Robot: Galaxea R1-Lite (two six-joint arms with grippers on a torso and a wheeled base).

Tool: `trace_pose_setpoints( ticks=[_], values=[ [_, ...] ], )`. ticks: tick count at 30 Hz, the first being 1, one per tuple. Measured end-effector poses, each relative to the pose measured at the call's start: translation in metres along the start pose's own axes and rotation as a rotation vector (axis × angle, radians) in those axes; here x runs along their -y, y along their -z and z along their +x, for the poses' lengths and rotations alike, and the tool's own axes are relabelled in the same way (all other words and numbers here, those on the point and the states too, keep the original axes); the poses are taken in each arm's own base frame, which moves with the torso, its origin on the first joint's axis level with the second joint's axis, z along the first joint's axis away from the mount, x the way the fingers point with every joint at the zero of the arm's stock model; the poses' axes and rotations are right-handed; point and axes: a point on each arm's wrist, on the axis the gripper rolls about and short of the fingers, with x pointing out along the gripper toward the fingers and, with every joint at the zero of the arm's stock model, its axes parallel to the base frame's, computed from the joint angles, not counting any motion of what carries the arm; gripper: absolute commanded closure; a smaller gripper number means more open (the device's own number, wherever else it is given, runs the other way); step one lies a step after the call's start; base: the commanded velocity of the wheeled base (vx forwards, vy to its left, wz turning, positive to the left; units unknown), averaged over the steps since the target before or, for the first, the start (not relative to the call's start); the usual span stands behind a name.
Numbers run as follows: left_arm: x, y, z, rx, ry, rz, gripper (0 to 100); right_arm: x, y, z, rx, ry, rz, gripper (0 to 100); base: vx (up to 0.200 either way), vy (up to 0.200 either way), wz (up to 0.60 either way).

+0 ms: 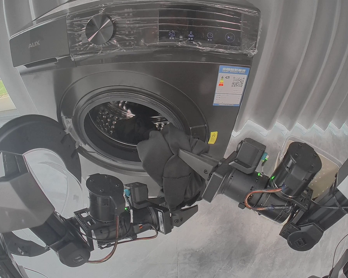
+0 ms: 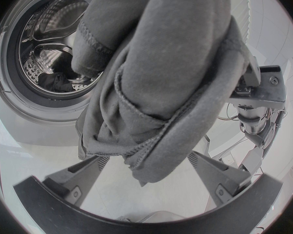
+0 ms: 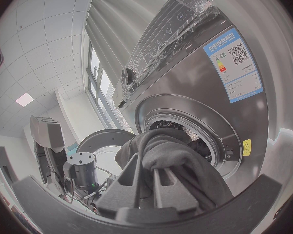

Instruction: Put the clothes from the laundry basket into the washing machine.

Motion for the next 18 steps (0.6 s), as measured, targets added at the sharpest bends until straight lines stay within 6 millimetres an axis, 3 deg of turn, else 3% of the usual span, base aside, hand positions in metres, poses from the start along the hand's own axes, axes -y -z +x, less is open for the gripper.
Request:
trace_pose_setpoints(
  ticks=[11,18],
  values=[
    [-0.0010,0.0000,0.0024,0.022,0.005,0.004,100,0.0009,-0.0022,-0.0026,0.039,0.001,-0.010,100,0.000,0.000,0.00],
    [0.0054,-0.0014,-0.0050,0.063,0.036,0.017,100,0.0058,0.0071,-0.0079,0.004,0.031,-0.008,100,0.000,0.000,0.00]
  ],
)
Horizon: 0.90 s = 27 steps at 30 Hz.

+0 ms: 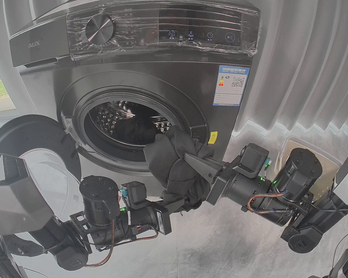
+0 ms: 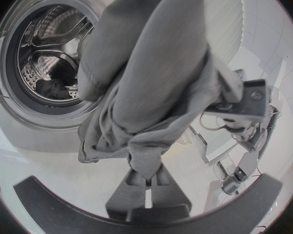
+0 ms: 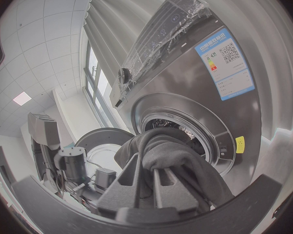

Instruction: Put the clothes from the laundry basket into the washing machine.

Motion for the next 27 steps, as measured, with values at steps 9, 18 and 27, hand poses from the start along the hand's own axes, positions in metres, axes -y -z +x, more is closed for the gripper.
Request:
trace_pose_setpoints(
  ticks=[9,18,27],
  values=[
    [0.033,0.006,-0.048,0.009,0.120,0.039,100,0.015,0.008,-0.014,-0.053,0.062,0.000,100,0.000,0.000,0.00],
    [0.052,-0.003,-0.094,0.064,0.274,0.077,100,0.030,0.014,-0.028,-0.101,0.118,0.005,0,0.000,0.000,0.00],
    [0.053,-0.010,-0.095,0.113,0.261,0.094,100,0.033,0.014,-0.031,-0.104,0.131,0.006,0,0.000,0.000,0.00]
  ],
)
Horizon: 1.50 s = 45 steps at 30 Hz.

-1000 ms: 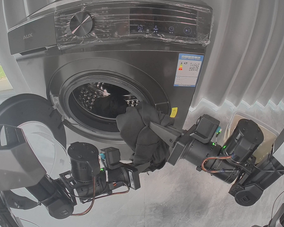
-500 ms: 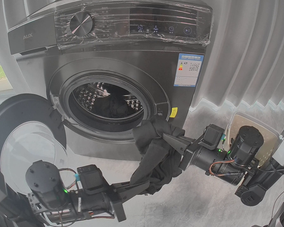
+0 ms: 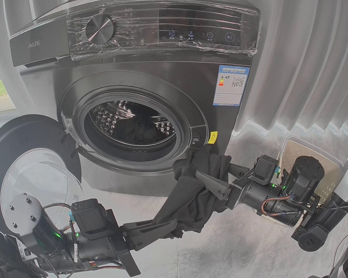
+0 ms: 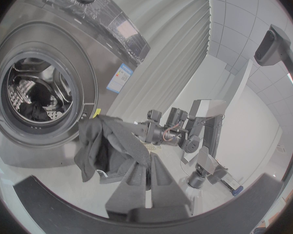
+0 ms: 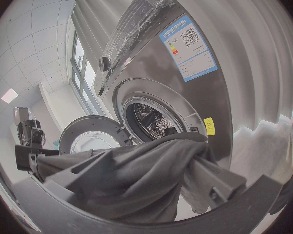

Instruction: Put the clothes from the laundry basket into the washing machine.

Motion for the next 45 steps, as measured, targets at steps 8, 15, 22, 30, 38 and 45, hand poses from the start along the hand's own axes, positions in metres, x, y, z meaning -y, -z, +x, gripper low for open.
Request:
trace_pose_setpoints(
  ticks=[8,15,22,30,38,45],
  values=[
    [-0.002,-0.015,0.012,0.095,-0.070,0.026,100,0.014,-0.001,-0.007,-0.005,0.059,0.001,0,0.000,0.000,0.00],
    [-0.009,-0.025,0.023,0.160,-0.150,0.034,100,0.021,0.005,-0.016,-0.038,0.094,0.006,0,0.000,0.000,0.00],
    [-0.016,-0.024,0.032,0.175,-0.239,0.097,100,0.022,0.007,-0.018,-0.051,0.099,-0.040,0,0.000,0.000,0.00],
    [-0.019,-0.028,0.041,0.248,-0.306,0.106,100,0.021,0.008,-0.020,-0.058,0.098,-0.053,0,0.000,0.000,0.00],
    [-0.018,-0.030,0.047,0.268,-0.301,0.098,100,0.018,0.007,-0.023,-0.058,0.086,-0.057,0,0.000,0.000,0.00],
    [-0.019,-0.034,0.049,0.287,-0.304,0.098,100,0.015,0.009,-0.025,-0.073,0.078,-0.083,0,0.000,0.000,0.00]
  ],
)
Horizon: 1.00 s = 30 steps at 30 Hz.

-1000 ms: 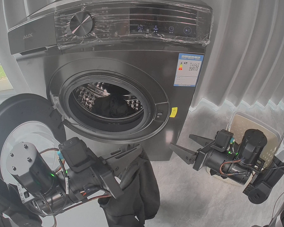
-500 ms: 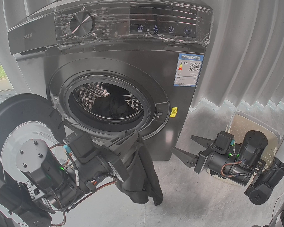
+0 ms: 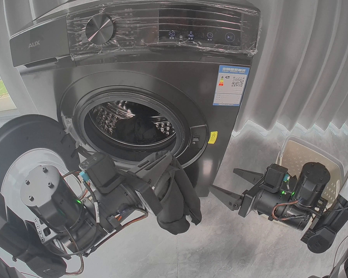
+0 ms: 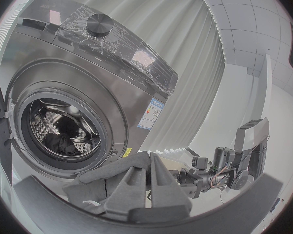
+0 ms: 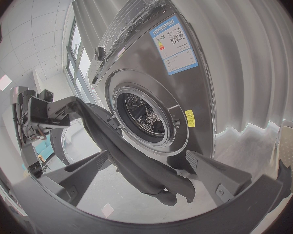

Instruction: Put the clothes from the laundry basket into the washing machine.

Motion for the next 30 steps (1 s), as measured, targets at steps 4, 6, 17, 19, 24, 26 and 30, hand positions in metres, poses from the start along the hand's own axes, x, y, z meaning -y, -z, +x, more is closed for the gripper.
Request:
trace_pose_setpoints(
  ticks=[4,6,17,19,24,26,30],
  values=[
    [0.001,-0.001,0.001,0.008,0.005,-0.003,100,-0.008,0.005,-0.003,-0.026,-0.029,-0.003,0,0.000,0.000,0.00],
    [0.002,-0.003,0.002,0.013,0.007,-0.005,100,-0.013,0.007,-0.004,-0.037,-0.045,-0.004,0,0.000,0.000,0.00],
    [0.003,-0.007,0.006,0.036,0.010,-0.009,100,-0.054,0.022,-0.006,-0.099,-0.203,-0.014,0,0.000,0.000,0.00],
    [0.003,-0.007,0.006,0.038,0.011,-0.009,100,-0.058,0.026,-0.003,-0.110,-0.218,-0.016,0,0.000,0.000,0.00],
    [0.003,-0.007,0.007,0.038,0.011,-0.009,100,-0.063,0.038,0.011,-0.140,-0.235,-0.017,0,0.000,0.000,0.00],
    [0.003,-0.007,0.007,0.038,0.011,-0.009,100,-0.063,0.042,0.019,-0.140,-0.234,-0.016,0,0.000,0.000,0.00],
    [0.003,-0.007,0.007,0.039,0.011,-0.009,100,-0.062,0.047,0.034,-0.131,-0.228,-0.012,0,0.000,0.000,0.00]
  ],
)
